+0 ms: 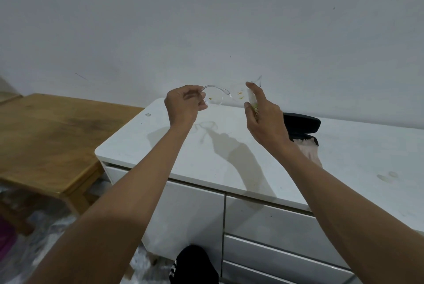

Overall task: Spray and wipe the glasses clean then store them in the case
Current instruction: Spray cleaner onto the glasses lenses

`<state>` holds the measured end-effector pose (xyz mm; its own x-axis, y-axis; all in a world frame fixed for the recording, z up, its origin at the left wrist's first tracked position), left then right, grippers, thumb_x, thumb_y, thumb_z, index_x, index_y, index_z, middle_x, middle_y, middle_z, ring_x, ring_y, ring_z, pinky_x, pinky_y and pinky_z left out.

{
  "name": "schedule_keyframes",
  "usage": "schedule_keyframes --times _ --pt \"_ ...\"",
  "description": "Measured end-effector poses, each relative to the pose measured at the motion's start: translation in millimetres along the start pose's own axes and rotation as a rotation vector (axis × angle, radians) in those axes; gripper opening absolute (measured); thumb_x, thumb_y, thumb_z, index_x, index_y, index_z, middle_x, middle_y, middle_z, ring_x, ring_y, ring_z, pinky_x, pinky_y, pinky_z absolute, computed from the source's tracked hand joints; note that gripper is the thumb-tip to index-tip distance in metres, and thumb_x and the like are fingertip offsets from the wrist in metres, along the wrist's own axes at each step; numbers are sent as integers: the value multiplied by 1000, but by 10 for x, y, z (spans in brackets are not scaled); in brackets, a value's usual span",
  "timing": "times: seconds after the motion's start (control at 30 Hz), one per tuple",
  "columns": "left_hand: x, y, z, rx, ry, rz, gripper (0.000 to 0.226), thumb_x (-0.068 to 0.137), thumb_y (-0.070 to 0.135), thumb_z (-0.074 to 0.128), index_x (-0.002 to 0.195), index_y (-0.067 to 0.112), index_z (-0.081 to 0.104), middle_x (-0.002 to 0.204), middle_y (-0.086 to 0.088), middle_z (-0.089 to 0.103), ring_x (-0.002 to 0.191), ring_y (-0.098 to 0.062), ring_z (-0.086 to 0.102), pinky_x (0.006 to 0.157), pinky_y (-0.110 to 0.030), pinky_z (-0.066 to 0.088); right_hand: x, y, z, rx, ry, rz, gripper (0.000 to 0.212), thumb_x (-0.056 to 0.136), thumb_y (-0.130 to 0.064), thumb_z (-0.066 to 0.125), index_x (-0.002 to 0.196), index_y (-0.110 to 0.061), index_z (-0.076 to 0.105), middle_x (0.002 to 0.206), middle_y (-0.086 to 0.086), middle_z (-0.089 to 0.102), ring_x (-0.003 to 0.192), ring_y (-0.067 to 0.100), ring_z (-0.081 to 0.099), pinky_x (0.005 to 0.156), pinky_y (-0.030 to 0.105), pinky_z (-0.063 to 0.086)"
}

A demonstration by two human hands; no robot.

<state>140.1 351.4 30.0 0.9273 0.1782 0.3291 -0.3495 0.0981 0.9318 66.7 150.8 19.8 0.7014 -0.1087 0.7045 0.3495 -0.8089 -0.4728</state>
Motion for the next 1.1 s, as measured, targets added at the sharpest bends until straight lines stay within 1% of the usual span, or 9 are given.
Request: schedule_keyframes --times 0.07,0.23,0.33,0.47,0.57,0.7,0.8,0.97,1.1 --pt "-11 10 8 -5 -8 0 18 84 -13 68 93 0 76 80 -19 70 66 -31 62 67 -36 62 6 -11 10 -4 5 8 49 101 -13 48 149 -23 47 60 -16 41 62 24 46 63 33 32" --pt "-13 32 14 -10 -13 -7 14 84 -11 72 91 1 76 79 -17 71 63 -30 62 66 -36 62 26 -33 11 -18 8 29 50 98 -13 46 147 -24 48 61 1 49 62 30 48 61 36 35" --pt "-11 49 16 -17 -13 -13 13 84 -10 73 93 -2 76 78 -17 71 62 -30 62 66 -36 62 37 -24 21 -16 7 40 41 101 -17 45 142 -21 50 55 -8 42 58 30 46 58 37 39" --pt "-20 76 14 -23 -18 -11 14 83 -12 72 93 -2 76 79 -17 70 64 -31 62 66 -36 63 61 -27 15 -26 36 26 38 104 -18 44 141 -20 51 55 -17 38 58 29 46 60 35 37" --pt "-32 84 16 -25 -19 -10 15 83 -11 72 90 1 76 79 -17 71 65 -31 63 66 -36 63 69 -55 9 -45 43 12 41 104 -17 44 145 -21 48 55 -15 39 59 30 47 60 38 39" --pt "-33 87 13 -24 -20 -13 14 83 -11 73 90 1 76 78 -17 71 64 -31 63 67 -37 63 61 -75 20 -45 45 11 40 105 -19 43 145 -22 48 57 -3 45 61 34 51 63 44 47" --pt "-36 100 4 -27 -23 -11 14 83 -11 74 89 2 76 79 -16 71 63 -30 62 67 -36 63 65 -86 14 -45 56 3 40 106 -20 41 146 -22 48 61 2 49 62 35 52 63 44 46" --pt "-44 103 -10 -27 -30 -19 14 82 -10 74 92 -1 76 81 -17 72 65 -31 64 68 -37 63 91 -81 11 -27 59 3 36 105 -16 41 139 -18 52 53 -12 37 55 29 44 57 36 35" --pt "-56 123 -20 -20 -34 -15 13 83 -10 74 93 -2 76 79 -17 71 64 -30 64 66 -35 63 78 -53 19 -1 58 29 28 105 -16 40 131 -15 52 50 -9 37 53 33 45 56 44 43"
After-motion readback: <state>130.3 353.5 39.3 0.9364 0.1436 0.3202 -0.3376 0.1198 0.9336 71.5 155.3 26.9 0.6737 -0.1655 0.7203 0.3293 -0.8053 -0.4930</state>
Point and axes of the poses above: each hand's wrist, its own x-axis towards the middle knuckle, its own z-axis out of the palm, y = z × x, the point moved 2 cm from there along x, towards the middle knuckle
